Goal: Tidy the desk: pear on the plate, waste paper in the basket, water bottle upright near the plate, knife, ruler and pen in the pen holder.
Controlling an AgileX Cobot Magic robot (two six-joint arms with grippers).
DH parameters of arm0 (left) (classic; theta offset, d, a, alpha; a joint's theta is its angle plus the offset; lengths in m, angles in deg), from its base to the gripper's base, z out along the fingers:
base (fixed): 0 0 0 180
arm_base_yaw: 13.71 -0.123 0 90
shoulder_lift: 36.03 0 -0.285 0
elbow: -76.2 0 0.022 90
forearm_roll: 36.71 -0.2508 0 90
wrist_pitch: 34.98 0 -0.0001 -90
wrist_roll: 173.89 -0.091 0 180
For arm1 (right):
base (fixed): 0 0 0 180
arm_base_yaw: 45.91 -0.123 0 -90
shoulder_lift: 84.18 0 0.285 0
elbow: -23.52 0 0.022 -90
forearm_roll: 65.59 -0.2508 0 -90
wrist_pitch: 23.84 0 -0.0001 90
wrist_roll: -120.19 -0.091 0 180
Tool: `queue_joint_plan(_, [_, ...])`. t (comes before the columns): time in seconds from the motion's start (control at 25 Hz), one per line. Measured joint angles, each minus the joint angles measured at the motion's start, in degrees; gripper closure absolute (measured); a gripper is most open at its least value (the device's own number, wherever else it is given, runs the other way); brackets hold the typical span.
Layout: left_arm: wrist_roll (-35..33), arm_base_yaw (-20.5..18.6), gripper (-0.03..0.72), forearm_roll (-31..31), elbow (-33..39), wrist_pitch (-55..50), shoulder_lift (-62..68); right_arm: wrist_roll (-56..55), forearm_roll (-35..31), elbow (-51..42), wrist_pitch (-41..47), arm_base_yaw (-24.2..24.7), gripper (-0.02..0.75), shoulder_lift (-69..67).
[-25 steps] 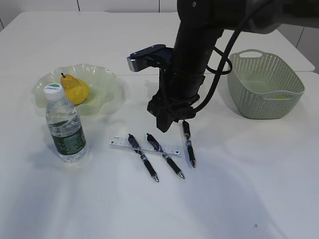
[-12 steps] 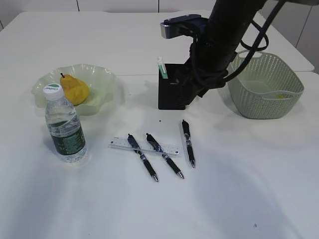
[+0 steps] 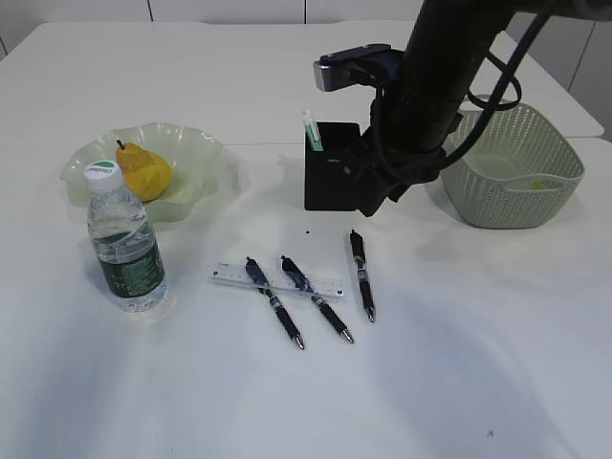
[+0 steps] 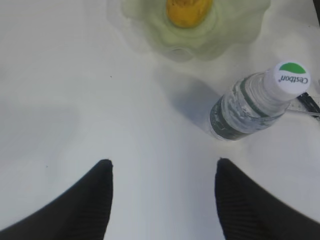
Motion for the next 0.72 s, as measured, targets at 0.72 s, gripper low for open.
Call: queue_joint_plan(0.72, [0.0,0.0,0.232,4.9,0.0,-2.9,0.3,8.3,2.1,-0.2,-9.1,-7.4,0.391,-0.1])
